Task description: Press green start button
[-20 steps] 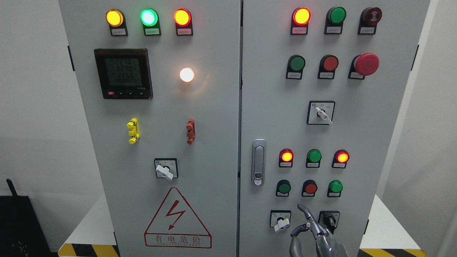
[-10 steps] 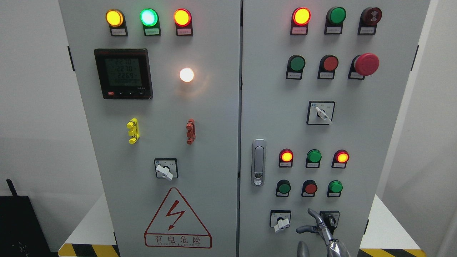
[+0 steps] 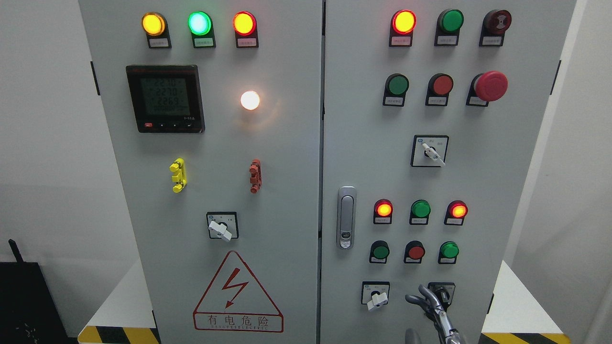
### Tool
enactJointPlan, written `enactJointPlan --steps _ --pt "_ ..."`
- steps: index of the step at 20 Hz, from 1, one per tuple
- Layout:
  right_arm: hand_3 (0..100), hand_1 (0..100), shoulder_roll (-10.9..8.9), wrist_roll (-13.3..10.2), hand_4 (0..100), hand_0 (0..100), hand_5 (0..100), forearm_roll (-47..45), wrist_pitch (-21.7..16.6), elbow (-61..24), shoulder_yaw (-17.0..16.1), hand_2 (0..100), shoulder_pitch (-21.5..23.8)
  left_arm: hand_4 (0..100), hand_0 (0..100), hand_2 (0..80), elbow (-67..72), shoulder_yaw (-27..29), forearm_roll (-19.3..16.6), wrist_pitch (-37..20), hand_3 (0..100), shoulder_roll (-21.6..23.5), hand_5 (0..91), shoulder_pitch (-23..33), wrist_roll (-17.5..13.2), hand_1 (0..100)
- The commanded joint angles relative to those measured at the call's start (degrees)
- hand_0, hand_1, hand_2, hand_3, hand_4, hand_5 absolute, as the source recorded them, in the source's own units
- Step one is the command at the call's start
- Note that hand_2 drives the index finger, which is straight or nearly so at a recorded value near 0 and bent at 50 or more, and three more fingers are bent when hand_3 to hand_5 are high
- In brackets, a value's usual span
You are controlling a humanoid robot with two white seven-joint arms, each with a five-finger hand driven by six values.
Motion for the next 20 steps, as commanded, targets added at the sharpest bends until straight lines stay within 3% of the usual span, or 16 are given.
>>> enactJointPlan --steps 1,7,20 --pt "11 29 -0.21 1.43 2 68 0 -7.05 0.46 -1.81 1.89 0 0.96 0 12 0.0 0.08 0.0 0.0 -0.02 0 0.0 0.0 0.0 -0.01 56" --pt "0 25 -0.3 5.12 0 67 0 -13.56 0.63 -4.44 1.89 0 4.03 0 12 0.0 0.0 0.0 0.0 -0.02 0 0.0 0.0 0.0 -0.01 56" --pt "0 19 -0.47 5.65 0 54 0 -14.18 0.46 -4.09 1.19 0 4.3 0 12 0.0 0.0 0.0 0.0 -0.02 0 0.0 0.0 0.0 -0.01 56"
